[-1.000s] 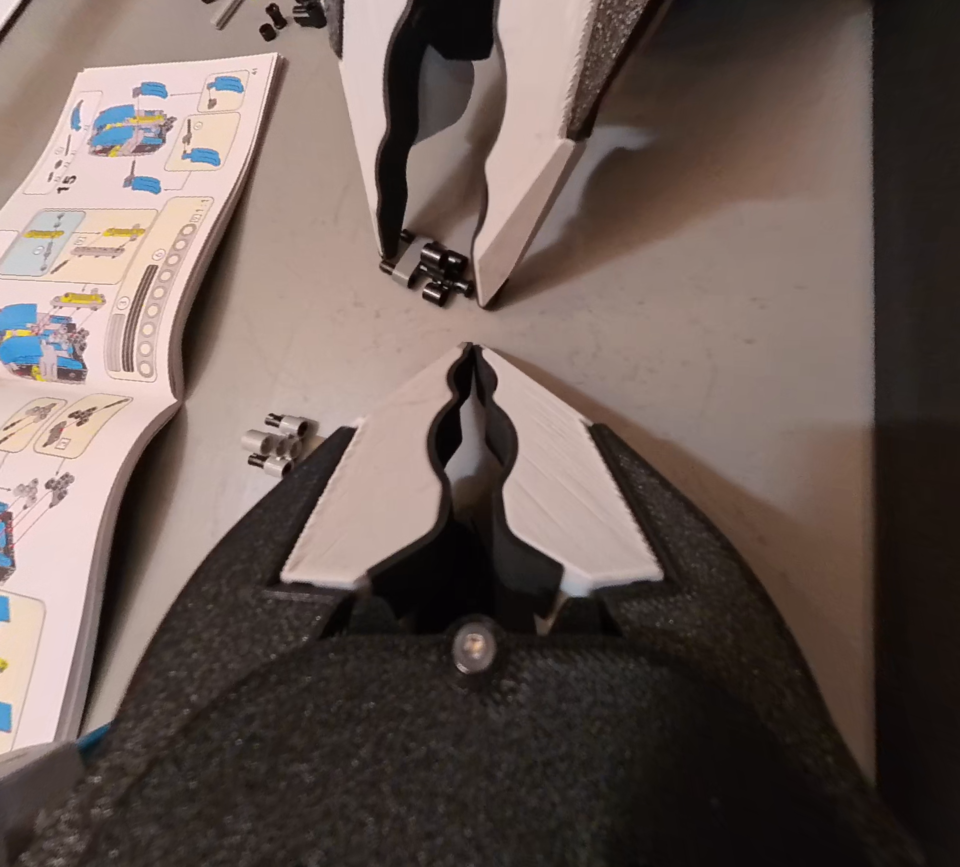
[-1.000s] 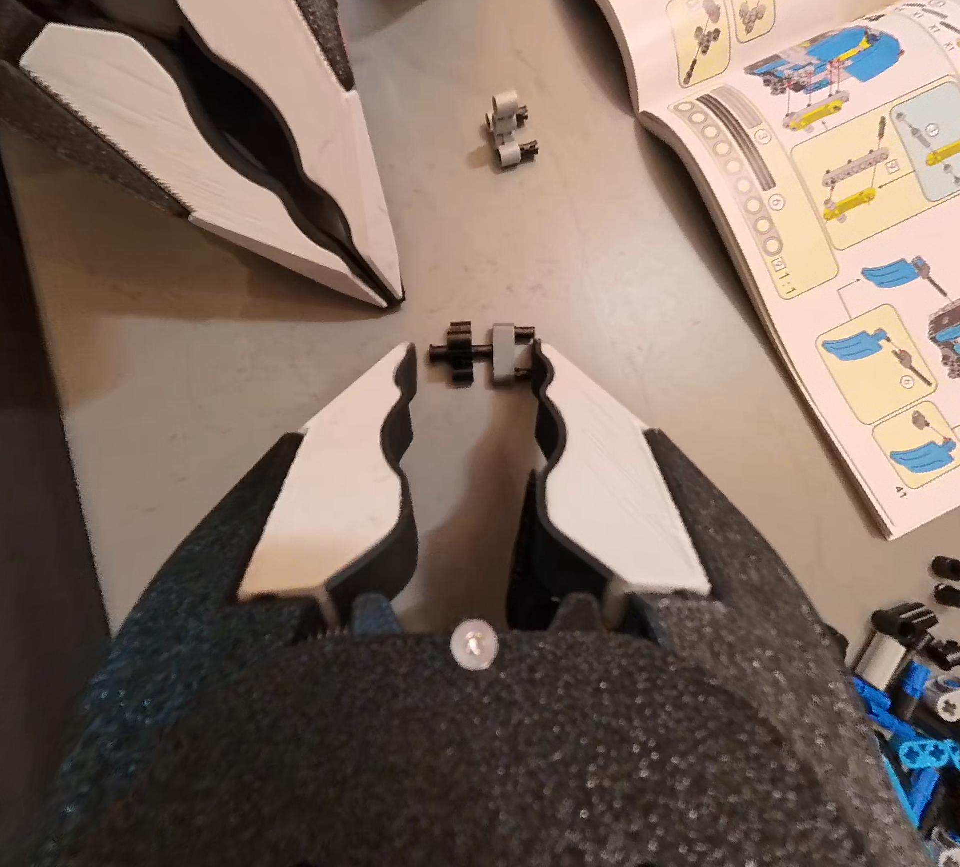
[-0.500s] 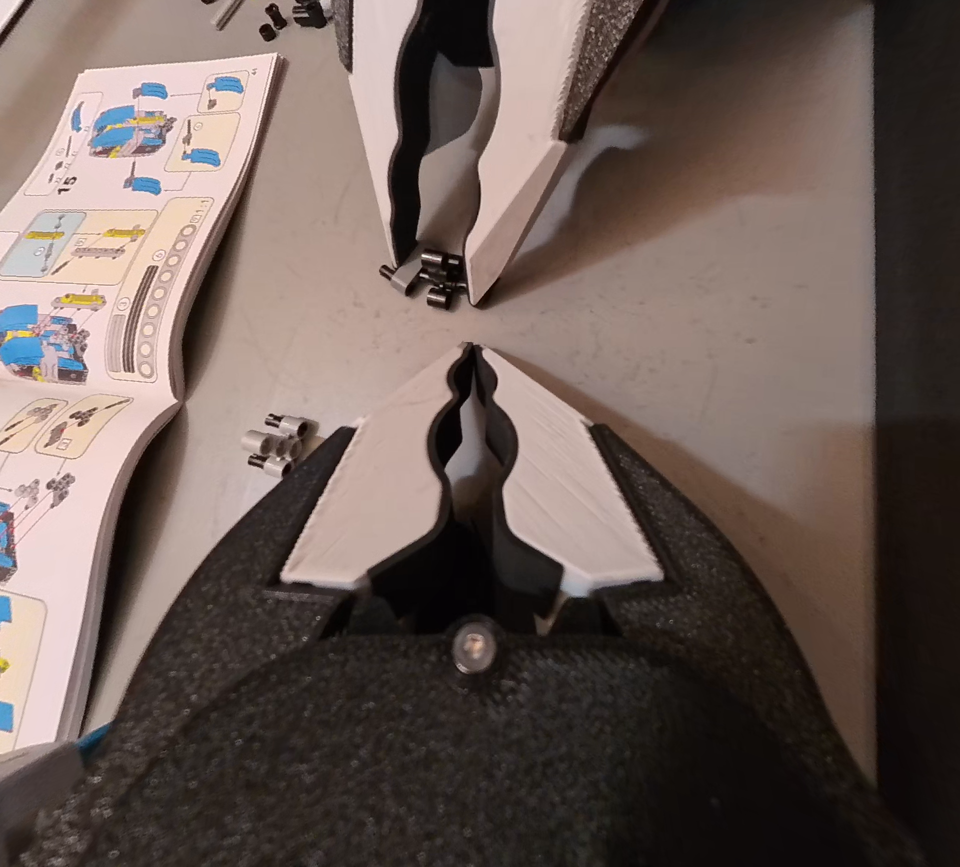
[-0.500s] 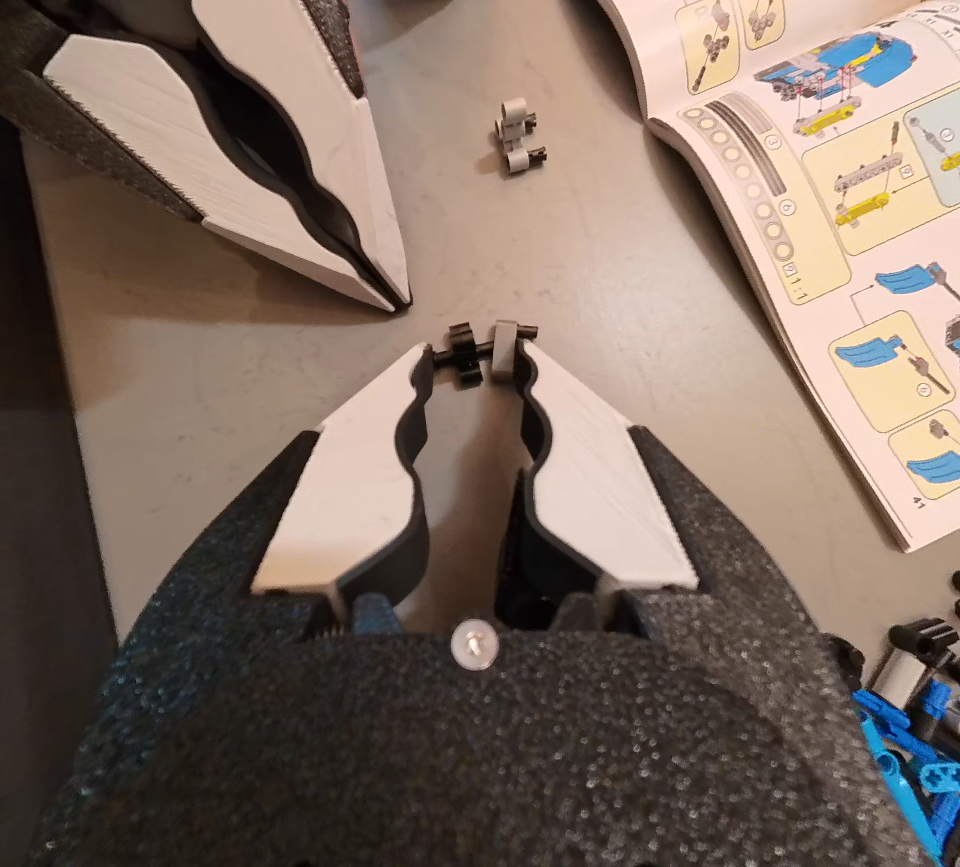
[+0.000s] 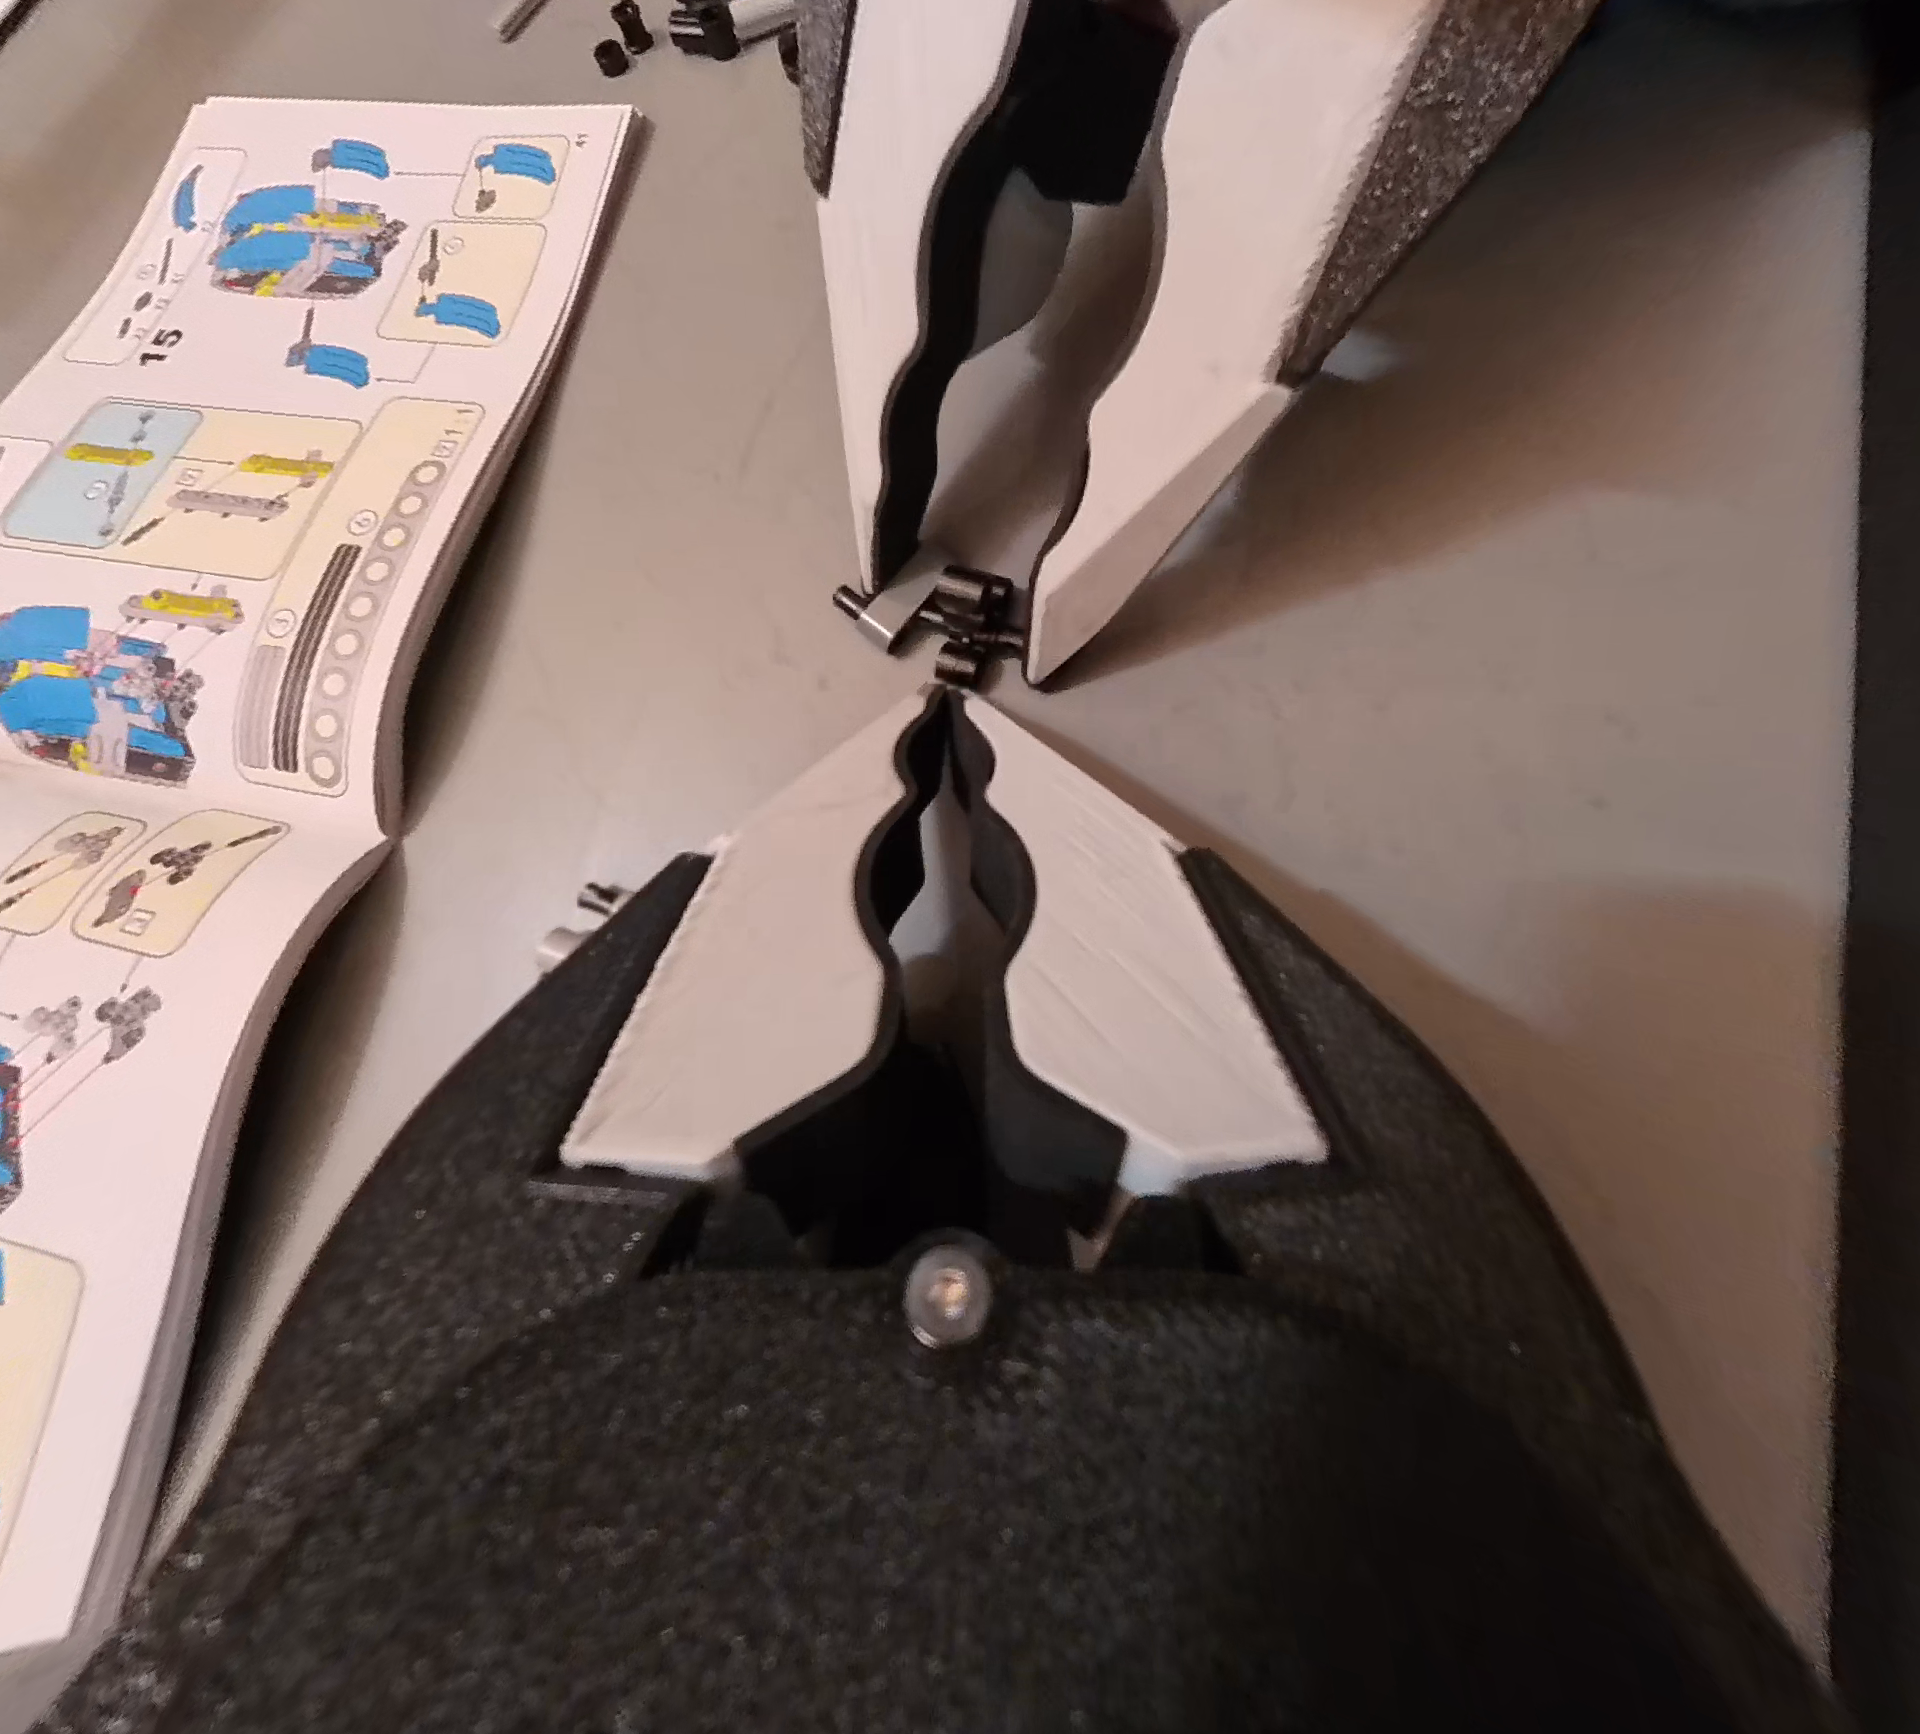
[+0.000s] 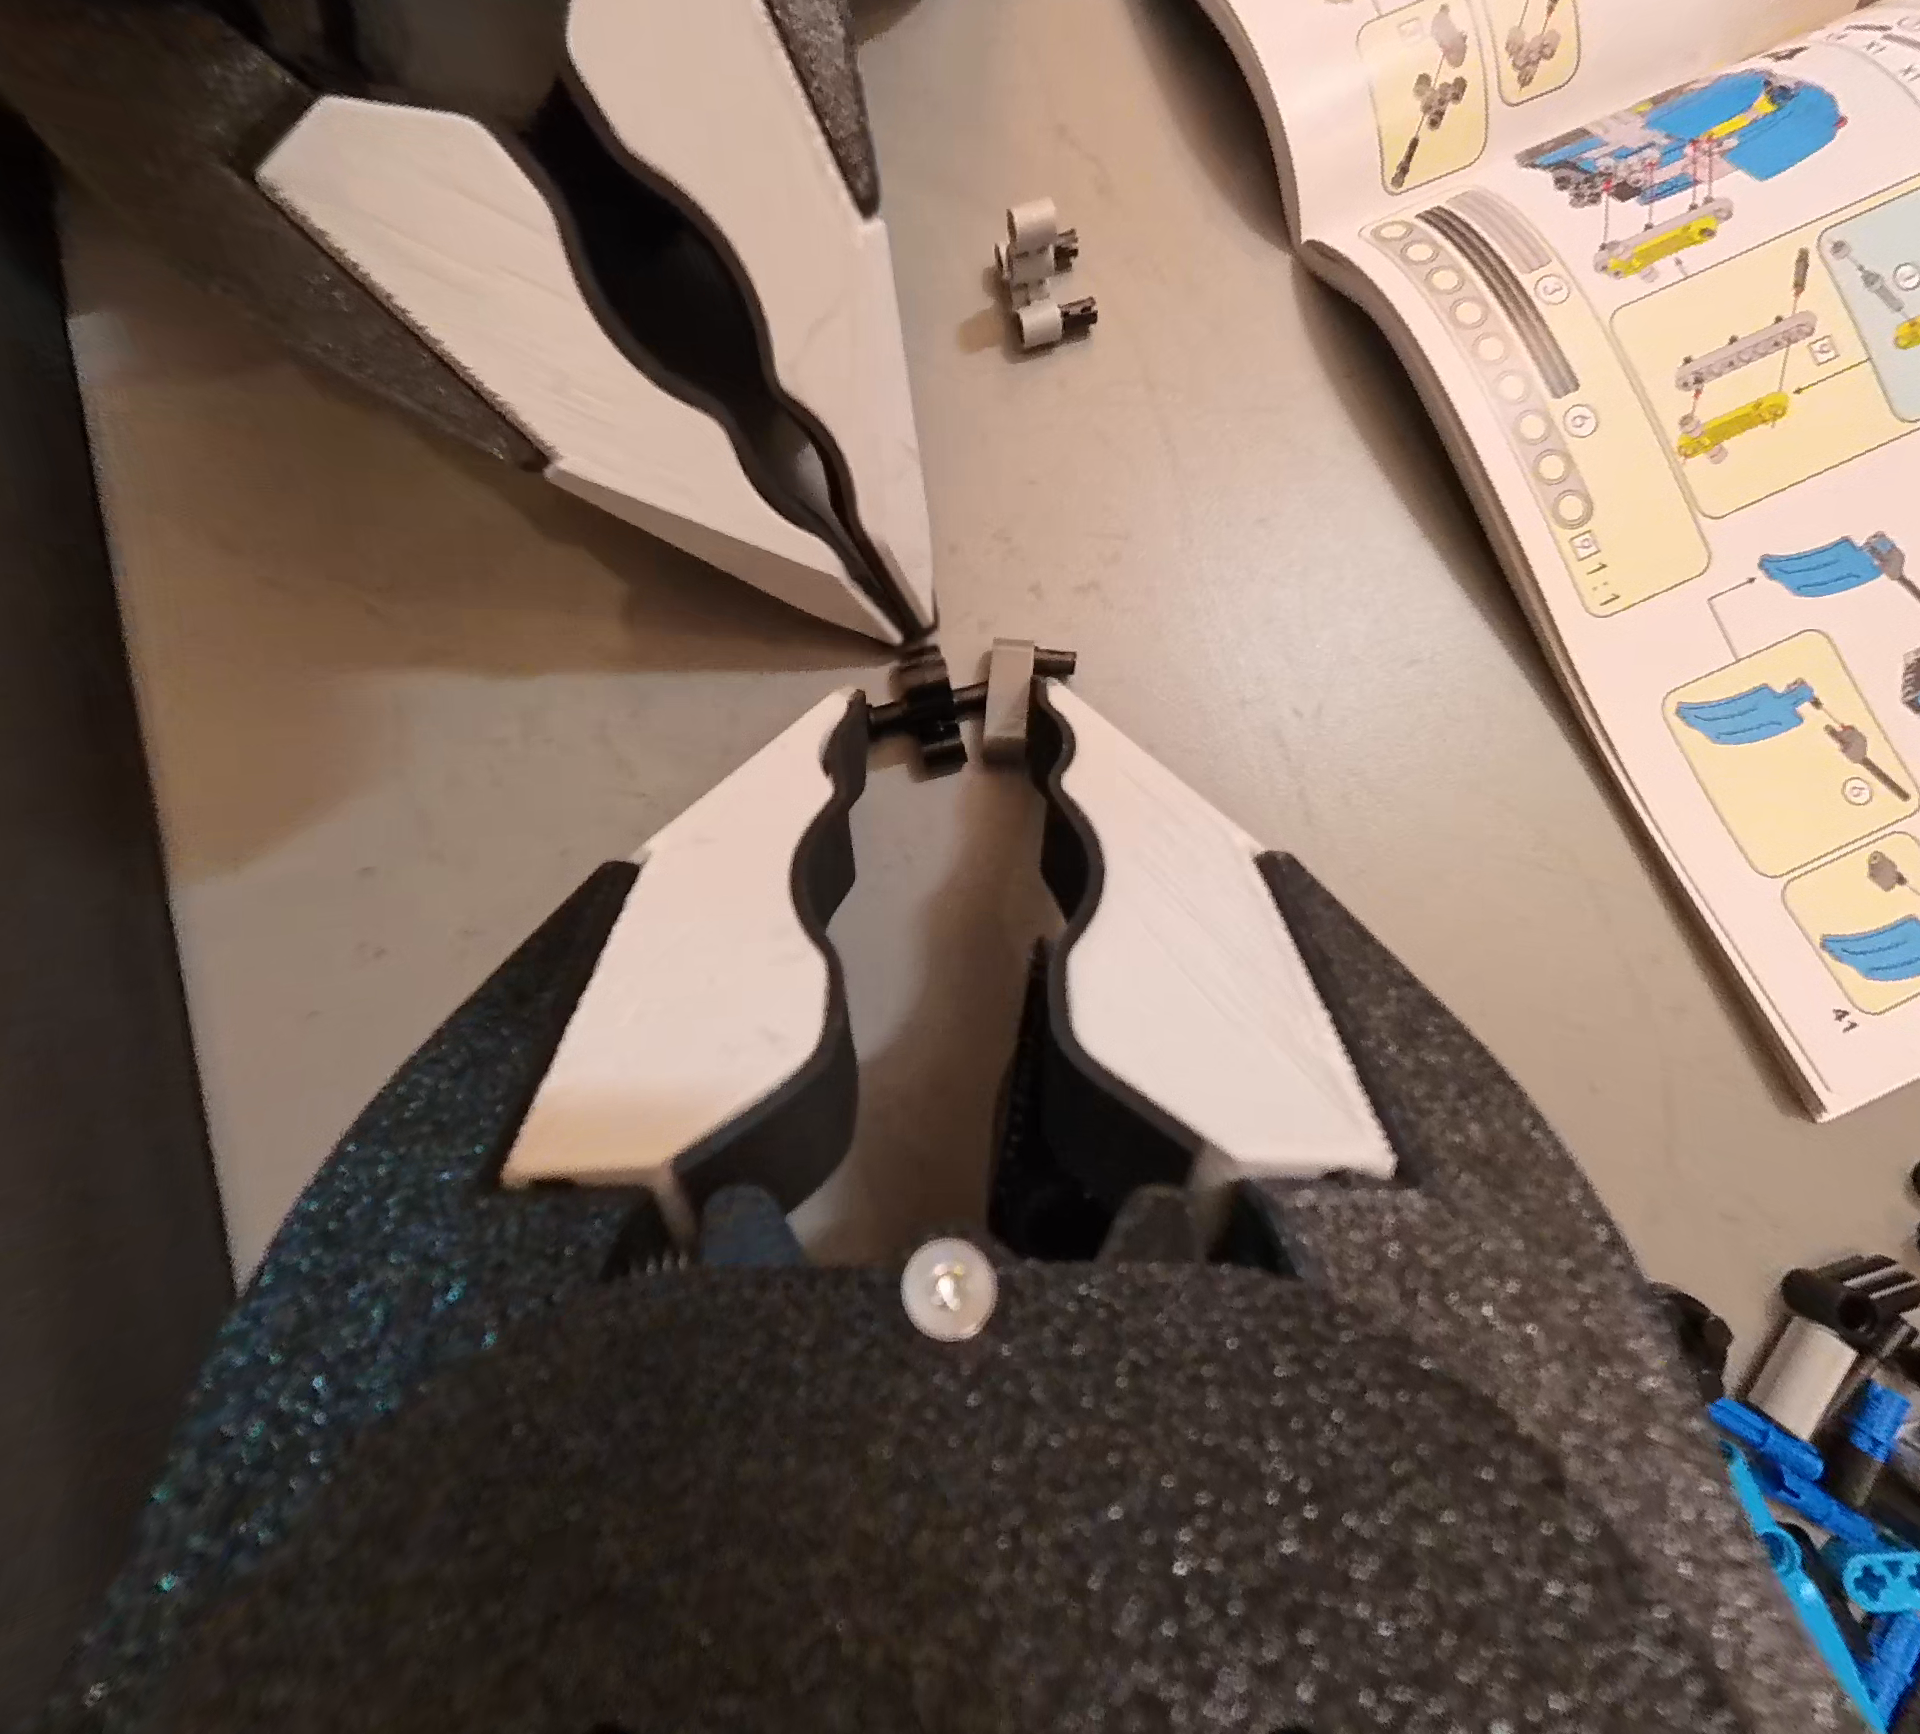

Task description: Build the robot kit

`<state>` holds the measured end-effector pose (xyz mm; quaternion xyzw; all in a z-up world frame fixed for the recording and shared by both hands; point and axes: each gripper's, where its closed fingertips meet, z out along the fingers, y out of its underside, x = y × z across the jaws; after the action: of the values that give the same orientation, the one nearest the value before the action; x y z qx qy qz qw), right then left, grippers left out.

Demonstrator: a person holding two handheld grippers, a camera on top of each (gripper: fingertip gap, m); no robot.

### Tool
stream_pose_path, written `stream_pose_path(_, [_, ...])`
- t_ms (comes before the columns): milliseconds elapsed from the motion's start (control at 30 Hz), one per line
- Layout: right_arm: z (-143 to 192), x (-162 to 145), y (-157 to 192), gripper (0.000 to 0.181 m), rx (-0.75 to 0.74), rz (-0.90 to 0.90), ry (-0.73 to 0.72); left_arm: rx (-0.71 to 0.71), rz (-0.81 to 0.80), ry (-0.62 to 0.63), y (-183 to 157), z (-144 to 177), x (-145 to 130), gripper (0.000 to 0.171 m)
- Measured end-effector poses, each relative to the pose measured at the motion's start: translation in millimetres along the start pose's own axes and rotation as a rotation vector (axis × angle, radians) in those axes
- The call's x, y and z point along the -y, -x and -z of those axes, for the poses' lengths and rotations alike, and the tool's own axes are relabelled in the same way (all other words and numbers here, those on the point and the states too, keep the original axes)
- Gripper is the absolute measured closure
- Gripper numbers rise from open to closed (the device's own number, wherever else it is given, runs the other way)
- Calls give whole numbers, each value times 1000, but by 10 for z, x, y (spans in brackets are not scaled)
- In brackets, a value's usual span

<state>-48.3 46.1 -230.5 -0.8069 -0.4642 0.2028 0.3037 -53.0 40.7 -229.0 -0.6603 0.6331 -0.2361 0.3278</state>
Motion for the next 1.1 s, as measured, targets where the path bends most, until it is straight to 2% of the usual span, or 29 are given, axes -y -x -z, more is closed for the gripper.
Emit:
stream_pose_path(600, [13,-3,2,151,74,-3,-34,29,-14,1,24,-29,30,171])
stream_pose_path(733, [10,-10,2,151,56,31,-25,19,-24,-61,-12,49,102,171])
stream_pose_path(867, [9,-11,3,150,53,36,-27,-1,-38,-20,-54,-7,59,171])
stream_pose_path(1100, [11,-12,-4,150,47,43,-39,6,-30,-16,-33,-18,61,171])
